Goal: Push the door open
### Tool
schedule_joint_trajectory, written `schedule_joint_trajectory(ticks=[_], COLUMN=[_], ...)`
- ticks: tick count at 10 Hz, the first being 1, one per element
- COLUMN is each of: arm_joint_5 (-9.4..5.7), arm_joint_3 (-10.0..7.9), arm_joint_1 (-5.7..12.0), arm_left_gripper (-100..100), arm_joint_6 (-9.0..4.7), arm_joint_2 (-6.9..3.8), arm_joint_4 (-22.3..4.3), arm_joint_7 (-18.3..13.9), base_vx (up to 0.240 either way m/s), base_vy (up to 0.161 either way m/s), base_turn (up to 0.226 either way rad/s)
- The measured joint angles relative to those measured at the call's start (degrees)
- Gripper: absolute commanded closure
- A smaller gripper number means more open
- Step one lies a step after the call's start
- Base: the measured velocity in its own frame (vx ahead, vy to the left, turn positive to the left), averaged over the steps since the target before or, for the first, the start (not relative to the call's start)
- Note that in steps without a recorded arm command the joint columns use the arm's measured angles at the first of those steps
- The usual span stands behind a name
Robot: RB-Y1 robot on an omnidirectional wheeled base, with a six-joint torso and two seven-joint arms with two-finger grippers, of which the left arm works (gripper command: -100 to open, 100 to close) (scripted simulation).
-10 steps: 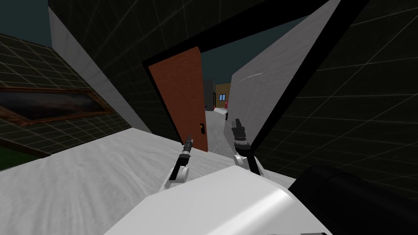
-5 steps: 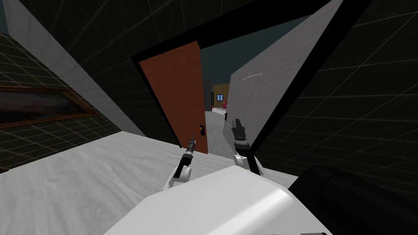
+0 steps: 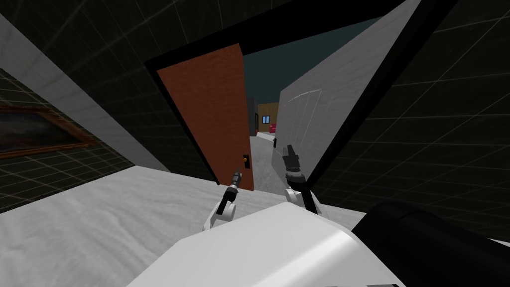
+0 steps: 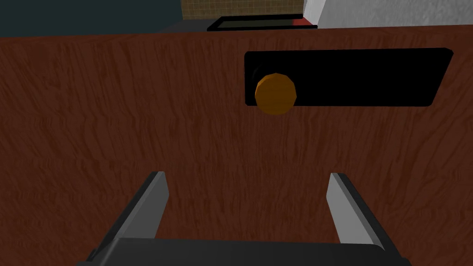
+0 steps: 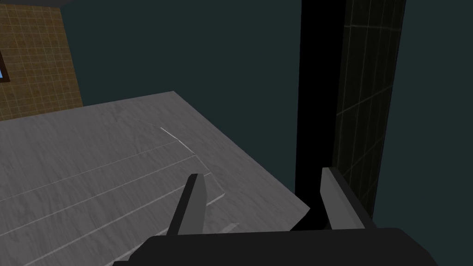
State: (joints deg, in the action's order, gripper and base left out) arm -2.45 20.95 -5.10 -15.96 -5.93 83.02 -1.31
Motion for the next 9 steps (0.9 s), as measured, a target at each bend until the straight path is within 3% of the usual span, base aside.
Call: schedule_joint_trajectory(ticks=[3,9], arm_joint_5=[0.02,-0.05], arm_joint_3=[1.25,0.2], arm_joint_1=[1.3,2.86], arm_left_gripper=[-100,-100], arm_joint_6=[0.11,-0.01], arm_joint_2=[-0.15,0.53], arm_joint_4=[-2.89,-4.92], arm_joint_7=[-0.59,-0.6], base_vx=[0.103,0.183], base_vy=[0.05,-0.068], base_turn=[-0.057,-0.03])
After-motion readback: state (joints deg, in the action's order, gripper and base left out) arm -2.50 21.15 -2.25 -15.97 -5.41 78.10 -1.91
